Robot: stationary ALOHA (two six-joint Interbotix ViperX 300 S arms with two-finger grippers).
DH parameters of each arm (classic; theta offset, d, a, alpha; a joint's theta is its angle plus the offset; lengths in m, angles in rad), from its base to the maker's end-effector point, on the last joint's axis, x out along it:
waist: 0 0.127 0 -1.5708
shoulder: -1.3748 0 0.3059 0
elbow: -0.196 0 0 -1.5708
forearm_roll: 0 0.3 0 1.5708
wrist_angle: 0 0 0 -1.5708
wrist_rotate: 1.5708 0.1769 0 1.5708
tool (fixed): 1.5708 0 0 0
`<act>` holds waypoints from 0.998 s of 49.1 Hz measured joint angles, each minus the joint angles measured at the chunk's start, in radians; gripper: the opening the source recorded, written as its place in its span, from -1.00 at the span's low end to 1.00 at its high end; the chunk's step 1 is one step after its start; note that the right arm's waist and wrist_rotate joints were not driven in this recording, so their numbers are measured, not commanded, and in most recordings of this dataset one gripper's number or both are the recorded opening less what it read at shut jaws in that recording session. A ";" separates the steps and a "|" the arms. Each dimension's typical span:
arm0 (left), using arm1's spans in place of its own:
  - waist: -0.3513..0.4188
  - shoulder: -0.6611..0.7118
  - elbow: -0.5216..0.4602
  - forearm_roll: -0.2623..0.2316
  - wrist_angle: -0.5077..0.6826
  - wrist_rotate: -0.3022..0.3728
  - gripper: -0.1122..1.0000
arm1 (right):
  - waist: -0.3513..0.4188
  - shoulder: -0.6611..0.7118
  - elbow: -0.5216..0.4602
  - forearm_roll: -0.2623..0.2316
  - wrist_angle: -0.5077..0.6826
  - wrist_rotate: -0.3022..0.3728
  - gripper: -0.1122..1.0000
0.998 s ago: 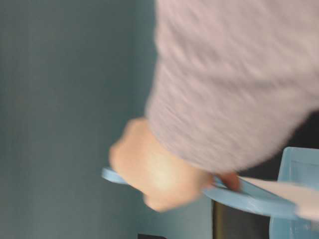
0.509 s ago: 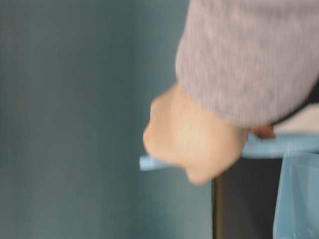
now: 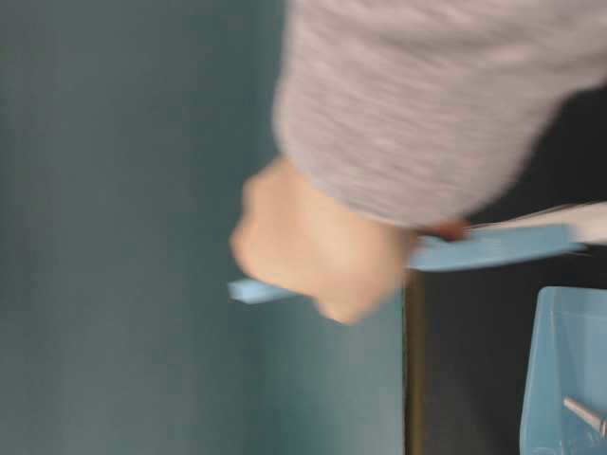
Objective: Hold the dustpan with the left arm, while a human hand uses a hand brush to gather screws into the dustpan.
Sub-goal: 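Keep holding the dustpan with the left gripper while screws are brushed in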
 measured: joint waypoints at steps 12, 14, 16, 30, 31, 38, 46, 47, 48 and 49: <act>0.002 0.005 0.015 0.002 -0.060 -0.006 -0.28 | 0.000 0.000 0.000 -0.002 0.000 0.000 -0.80; 0.002 0.003 0.018 0.002 -0.069 -0.006 -0.28 | 0.000 0.000 0.000 0.000 0.000 0.000 -0.80; 0.002 0.003 0.021 0.002 -0.077 -0.008 -0.28 | 0.000 0.000 0.000 -0.002 0.000 0.002 -0.79; 0.003 0.002 0.037 0.002 -0.107 -0.009 -0.28 | 0.000 0.000 0.000 -0.002 0.000 0.002 -0.79; 0.003 0.000 0.041 0.002 -0.117 -0.009 -0.28 | 0.000 0.000 0.000 0.000 0.000 0.000 -0.80; 0.003 -0.014 0.087 0.002 -0.218 -0.008 -0.28 | 0.000 0.000 0.000 -0.002 0.000 0.002 -0.79; 0.003 -0.043 0.149 0.002 -0.376 -0.008 -0.28 | 0.000 0.000 0.000 -0.002 0.000 0.000 -0.79; 0.003 -0.044 0.155 0.002 -0.390 -0.009 -0.28 | 0.000 0.000 0.000 0.000 0.000 0.002 -0.79; 0.005 -0.046 0.160 0.002 -0.399 -0.009 -0.28 | 0.000 0.000 0.000 0.000 0.000 0.000 -0.80; 0.005 -0.049 0.163 0.002 -0.407 -0.009 -0.28 | 0.000 0.000 0.000 -0.002 0.000 0.000 -0.79</act>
